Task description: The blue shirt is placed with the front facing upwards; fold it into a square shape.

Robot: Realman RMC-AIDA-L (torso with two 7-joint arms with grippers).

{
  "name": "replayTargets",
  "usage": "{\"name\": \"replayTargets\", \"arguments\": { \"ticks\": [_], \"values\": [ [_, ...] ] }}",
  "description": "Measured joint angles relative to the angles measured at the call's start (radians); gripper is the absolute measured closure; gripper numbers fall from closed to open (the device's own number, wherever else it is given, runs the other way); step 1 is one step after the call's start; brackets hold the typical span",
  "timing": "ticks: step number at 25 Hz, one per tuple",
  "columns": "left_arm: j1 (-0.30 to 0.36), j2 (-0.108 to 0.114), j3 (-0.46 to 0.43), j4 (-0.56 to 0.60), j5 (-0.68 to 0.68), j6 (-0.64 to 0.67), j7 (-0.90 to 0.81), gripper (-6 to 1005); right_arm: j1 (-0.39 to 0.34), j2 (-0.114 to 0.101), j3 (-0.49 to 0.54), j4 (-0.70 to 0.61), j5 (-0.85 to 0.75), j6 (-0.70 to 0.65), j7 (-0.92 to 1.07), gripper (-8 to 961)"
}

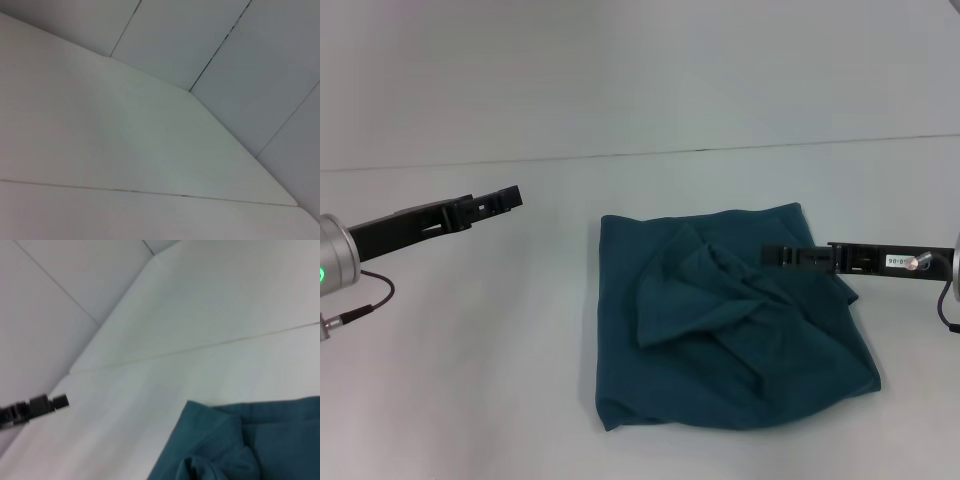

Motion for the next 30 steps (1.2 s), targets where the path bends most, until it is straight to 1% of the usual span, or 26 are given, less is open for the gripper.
{"name": "replayTargets", "arguments": {
  "ticks": [2, 6, 12, 30],
  "values": [
    [0.0, -0.001, 0.0, 0.0, 0.0, 0.0, 0.005, 93, 0.011, -0.002, -0.008, -0.006, -0.036, 0.002, -0.006, 36],
    [0.0, -0.003, 0.0, 0.0, -0.001, 0.001, 0.009, 93, 0.037, 0.01, -0.021, -0.033, -0.123, 0.008, -0.028, 36],
    [0.0, -0.003, 0.0, 0.002, -0.001, 0.006, 0.009, 93, 0.071, 0.018, -0.036, -0.059, -0.201, 0.008, -0.033, 36],
    [0.0, -0.008, 0.0, 0.002, 0.0, -0.001, 0.008, 92, 0.092, 0.023, -0.151, -0.089, -0.23, 0.01, -0.075, 37]
  ]
}}
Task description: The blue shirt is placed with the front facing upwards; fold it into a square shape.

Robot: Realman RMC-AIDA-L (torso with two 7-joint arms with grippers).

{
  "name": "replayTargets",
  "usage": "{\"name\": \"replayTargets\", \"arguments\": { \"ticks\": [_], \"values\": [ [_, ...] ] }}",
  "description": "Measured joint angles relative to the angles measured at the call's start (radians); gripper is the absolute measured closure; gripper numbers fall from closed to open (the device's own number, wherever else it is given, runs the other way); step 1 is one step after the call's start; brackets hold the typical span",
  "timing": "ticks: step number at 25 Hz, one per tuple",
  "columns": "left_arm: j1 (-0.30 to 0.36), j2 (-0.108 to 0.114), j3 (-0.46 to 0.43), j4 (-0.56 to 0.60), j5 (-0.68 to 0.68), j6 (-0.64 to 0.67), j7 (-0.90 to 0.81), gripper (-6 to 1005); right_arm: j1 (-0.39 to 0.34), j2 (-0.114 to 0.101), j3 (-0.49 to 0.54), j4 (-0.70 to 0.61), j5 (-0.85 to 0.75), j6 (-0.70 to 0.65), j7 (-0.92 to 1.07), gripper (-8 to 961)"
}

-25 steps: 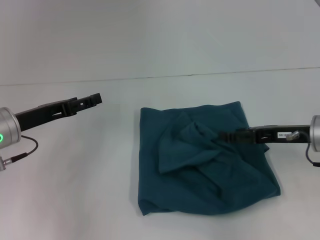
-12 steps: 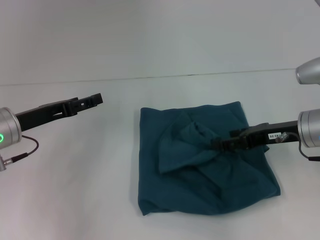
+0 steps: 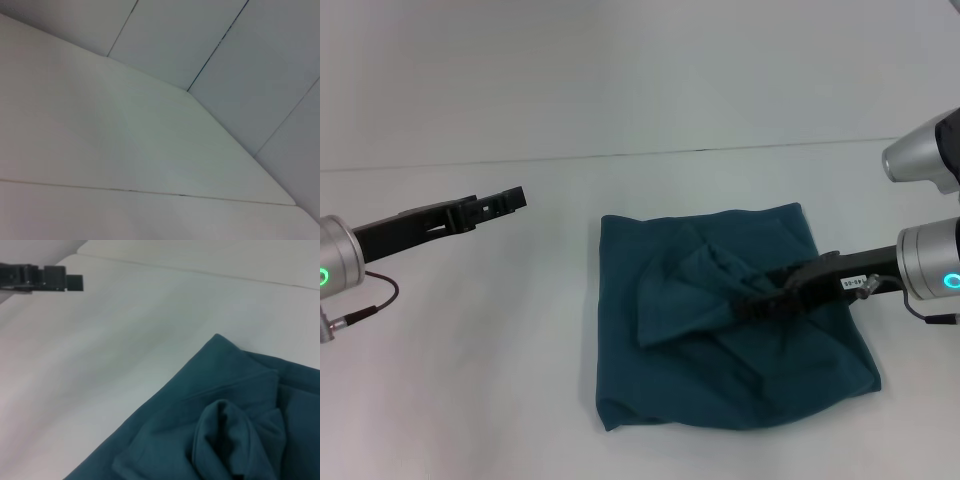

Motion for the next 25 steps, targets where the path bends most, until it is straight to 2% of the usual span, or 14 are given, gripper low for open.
{"name": "replayTargets", "arguments": {
  "ticks": [11, 17, 25],
  "values": [
    [0.0, 0.0, 0.0, 0.0, -0.005, 0.0, -0.003, 91, 0.001, 0.002, -0.045, -0.011, -0.002, -0.001, -0.042, 37],
    [0.002, 0.0, 0.0, -0.001, -0.024, 0.0, -0.001, 91, -0.013, 0.028, -0.084, -0.1, -0.044, 0.019, -0.037, 37],
    [0.007, -0.001, 0.0, 0.0, -0.027, 0.001, -0.001, 92, -0.009, 0.027, -0.124, -0.103, -0.054, 0.036, -0.038, 37]
  ]
}}
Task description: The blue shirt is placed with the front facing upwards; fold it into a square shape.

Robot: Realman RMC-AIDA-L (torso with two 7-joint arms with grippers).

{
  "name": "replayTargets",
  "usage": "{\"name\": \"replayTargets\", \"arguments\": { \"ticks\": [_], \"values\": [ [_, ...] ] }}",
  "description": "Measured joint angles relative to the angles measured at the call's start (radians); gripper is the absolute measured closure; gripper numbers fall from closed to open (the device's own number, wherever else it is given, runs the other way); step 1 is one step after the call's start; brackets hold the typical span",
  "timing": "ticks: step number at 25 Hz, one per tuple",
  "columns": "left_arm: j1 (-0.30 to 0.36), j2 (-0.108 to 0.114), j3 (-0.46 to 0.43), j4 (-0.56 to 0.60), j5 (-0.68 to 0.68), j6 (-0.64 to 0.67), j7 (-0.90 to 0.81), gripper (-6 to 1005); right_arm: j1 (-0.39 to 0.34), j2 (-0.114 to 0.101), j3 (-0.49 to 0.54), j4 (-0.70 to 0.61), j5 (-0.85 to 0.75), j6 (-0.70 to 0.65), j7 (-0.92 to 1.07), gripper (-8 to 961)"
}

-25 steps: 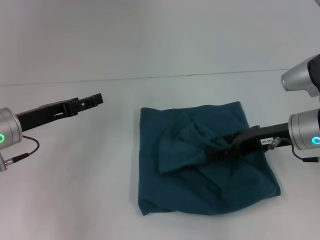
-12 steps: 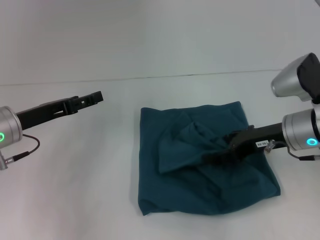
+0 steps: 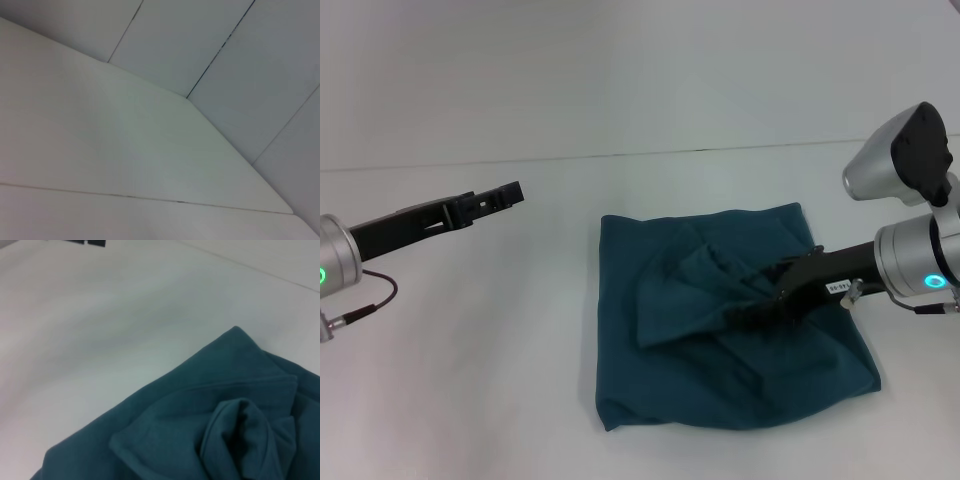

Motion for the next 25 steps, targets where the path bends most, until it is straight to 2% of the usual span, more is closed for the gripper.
{"name": "replayTargets", "arguments": {
  "ticks": [25],
  "values": [
    [0.003, -0.001, 0.0, -0.006, -0.015, -0.002, 0.002, 94, -0.023, 0.002, -0.073, -0.041, -0.005, 0.023, -0.011, 107]
  ]
}}
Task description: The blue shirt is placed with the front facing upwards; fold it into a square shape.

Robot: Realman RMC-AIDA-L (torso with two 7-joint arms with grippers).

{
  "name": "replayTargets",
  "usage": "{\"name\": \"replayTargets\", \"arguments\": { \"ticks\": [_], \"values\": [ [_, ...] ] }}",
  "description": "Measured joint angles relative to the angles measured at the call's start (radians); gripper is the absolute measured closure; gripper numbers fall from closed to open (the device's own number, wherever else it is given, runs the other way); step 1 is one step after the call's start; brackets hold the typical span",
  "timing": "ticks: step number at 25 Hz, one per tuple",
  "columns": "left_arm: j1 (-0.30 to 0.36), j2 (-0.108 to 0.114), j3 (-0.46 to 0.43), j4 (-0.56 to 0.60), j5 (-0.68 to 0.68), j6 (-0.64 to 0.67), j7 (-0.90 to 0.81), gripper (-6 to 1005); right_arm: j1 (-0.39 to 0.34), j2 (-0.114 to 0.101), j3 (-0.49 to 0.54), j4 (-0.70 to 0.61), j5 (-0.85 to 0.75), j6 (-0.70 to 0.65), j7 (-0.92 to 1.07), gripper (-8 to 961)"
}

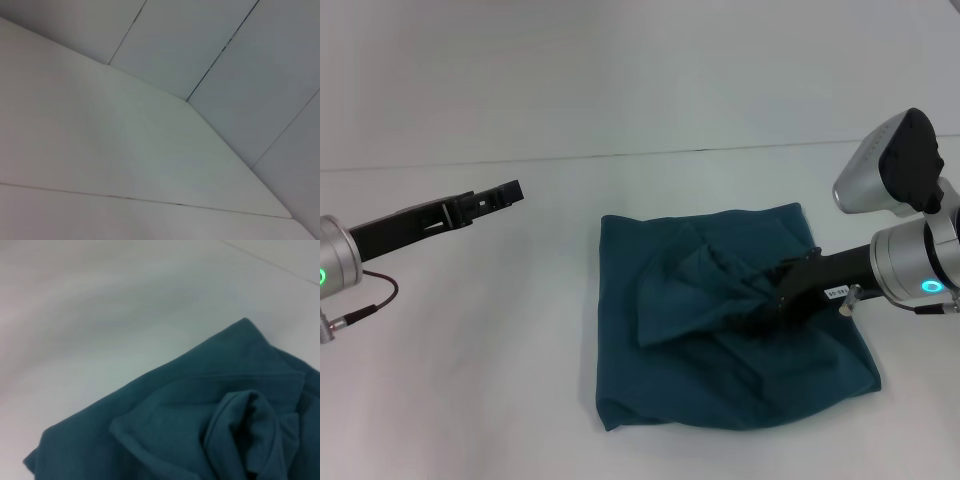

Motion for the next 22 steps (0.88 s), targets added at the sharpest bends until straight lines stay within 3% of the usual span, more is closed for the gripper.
{"name": "replayTargets", "arguments": {
  "ticks": [9, 19, 22],
  "values": [
    [0.0, 0.0, 0.0, 0.0, -0.001, 0.0, 0.008, 93, 0.007, 0.001, -0.002, 0.008, 0.0, 0.054, 0.016, 137],
    [0.0, 0.0, 0.0, 0.0, -0.002, 0.0, 0.012, 92, 0.0, 0.001, -0.002, 0.009, 0.011, 0.058, 0.015, 625],
    [0.0, 0.0, 0.0, 0.0, -0.002, 0.001, 0.012, 92, 0.0, 0.001, -0.003, 0.009, 0.024, 0.053, 0.013, 687]
  ]
}}
